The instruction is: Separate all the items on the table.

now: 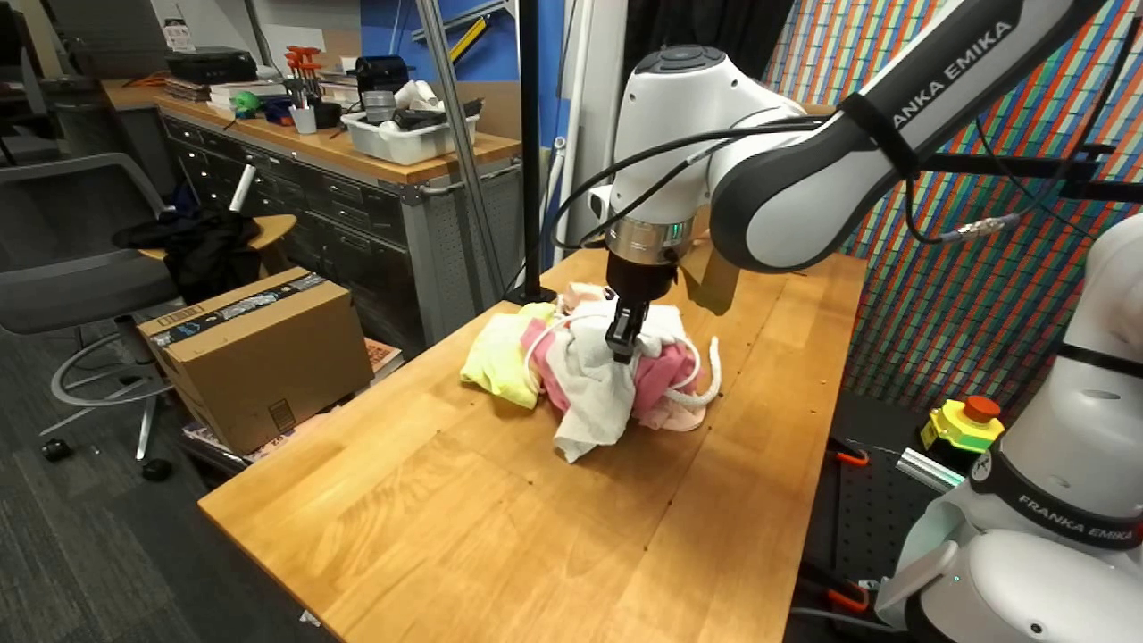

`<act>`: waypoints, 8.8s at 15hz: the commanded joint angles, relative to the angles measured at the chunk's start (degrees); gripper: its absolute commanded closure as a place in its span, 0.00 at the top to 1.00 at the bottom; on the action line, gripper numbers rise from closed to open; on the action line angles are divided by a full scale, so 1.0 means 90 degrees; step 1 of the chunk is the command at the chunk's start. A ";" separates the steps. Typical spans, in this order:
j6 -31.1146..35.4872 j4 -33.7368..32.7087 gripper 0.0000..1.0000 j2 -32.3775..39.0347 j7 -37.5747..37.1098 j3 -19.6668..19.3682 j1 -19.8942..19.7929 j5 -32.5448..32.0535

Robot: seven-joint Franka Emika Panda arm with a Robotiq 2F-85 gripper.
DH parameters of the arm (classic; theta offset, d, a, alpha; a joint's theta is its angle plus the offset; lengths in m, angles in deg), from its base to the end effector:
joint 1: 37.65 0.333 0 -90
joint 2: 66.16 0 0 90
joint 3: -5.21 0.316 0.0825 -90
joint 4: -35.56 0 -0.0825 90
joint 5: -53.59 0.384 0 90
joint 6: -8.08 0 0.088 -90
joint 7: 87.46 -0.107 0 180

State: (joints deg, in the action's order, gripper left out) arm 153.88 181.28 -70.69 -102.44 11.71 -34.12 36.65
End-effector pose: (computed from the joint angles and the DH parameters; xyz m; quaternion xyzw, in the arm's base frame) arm 0.4505 0.0830 0.3068 0.9921 0.0756 0.0580 0.0814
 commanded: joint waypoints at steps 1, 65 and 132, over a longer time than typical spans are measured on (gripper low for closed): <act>-0.0361 0.0070 0.09 -0.0587 0.0038 0.0029 0.0009 -0.0106; -0.3228 -0.1722 0.09 -0.4100 0.1927 -0.0264 0.0188 0.1685; -0.0358 0.0742 1.00 -0.1327 0.0551 0.1253 0.1060 0.1706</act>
State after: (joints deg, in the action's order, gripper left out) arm 147.70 186.01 -82.09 -93.16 22.55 -22.23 57.20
